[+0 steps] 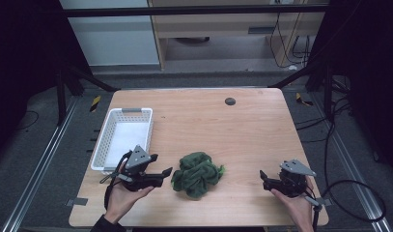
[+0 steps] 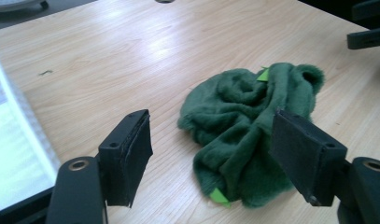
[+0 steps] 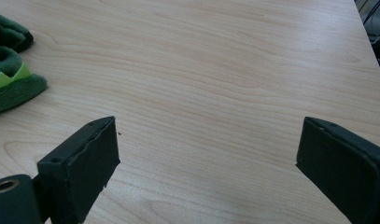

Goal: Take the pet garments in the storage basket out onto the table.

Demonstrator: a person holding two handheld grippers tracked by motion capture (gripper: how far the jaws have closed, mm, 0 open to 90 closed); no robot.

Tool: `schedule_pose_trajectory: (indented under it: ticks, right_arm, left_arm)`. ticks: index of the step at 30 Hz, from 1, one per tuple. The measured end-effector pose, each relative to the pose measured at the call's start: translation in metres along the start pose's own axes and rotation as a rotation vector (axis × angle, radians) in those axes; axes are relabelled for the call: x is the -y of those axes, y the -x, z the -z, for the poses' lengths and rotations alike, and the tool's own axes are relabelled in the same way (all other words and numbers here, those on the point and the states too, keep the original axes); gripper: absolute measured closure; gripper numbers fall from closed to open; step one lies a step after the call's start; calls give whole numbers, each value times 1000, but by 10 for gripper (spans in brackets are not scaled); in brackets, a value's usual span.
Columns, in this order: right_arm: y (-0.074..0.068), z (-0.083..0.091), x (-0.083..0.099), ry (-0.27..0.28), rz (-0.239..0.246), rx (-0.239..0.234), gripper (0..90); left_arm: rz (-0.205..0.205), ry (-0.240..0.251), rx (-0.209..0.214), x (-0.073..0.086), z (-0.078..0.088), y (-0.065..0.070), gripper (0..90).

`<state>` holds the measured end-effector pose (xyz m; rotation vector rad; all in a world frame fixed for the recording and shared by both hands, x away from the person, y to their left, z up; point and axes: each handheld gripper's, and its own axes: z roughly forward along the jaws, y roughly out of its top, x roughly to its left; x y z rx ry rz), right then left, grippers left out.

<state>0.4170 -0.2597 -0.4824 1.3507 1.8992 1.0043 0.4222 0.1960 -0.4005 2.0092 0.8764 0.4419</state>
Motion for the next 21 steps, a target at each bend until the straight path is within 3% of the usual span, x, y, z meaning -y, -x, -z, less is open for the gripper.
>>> schedule_pose_trajectory:
  ticks: [15,21]
  right_arm:
    - [0,2,0,7,-6,-3,53]
    - [0,1,1,7,-2,0,51]
  left_arm:
    - [136,90,-102,43,26,-23,304]
    - [164,109,-145,57,37,-29,308]
